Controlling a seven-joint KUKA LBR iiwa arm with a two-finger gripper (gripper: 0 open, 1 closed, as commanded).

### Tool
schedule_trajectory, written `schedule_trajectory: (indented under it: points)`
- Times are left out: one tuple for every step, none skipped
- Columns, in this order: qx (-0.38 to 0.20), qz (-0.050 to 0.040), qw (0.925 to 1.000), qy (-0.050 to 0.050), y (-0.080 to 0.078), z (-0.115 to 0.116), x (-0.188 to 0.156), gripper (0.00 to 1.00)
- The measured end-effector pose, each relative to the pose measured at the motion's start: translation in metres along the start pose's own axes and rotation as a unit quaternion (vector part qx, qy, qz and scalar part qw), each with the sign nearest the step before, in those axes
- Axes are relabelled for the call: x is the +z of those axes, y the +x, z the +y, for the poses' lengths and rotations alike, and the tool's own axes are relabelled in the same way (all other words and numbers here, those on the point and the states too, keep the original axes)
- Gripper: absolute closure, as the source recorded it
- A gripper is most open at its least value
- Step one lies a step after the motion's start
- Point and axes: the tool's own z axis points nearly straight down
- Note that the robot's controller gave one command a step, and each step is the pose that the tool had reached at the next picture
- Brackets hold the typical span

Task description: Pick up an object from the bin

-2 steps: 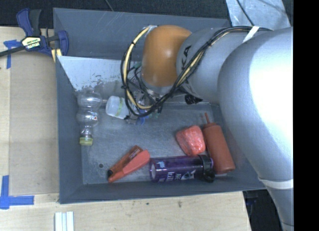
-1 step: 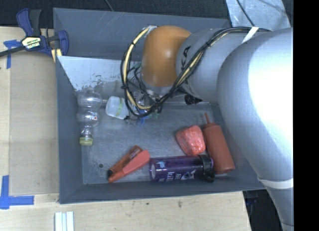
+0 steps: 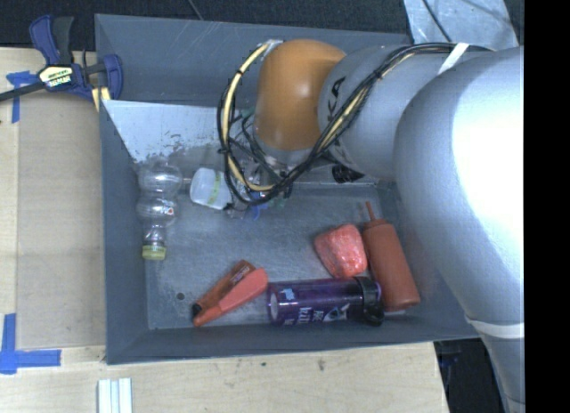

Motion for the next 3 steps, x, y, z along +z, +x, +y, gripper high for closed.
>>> schedule_trajectory:
  points:
    - [0.000, 0.0003, 1.0000, 0.000, -0.001, 0.000, -0.021, 1.00]
    - [0.000, 0.0034, 1.0000, 0.001, 0.000, 0.000, -0.008, 1.00]
    - [0.000, 0.0024, 1.0000, 0.001, -0.002, 0.000, -0.100, 1.00]
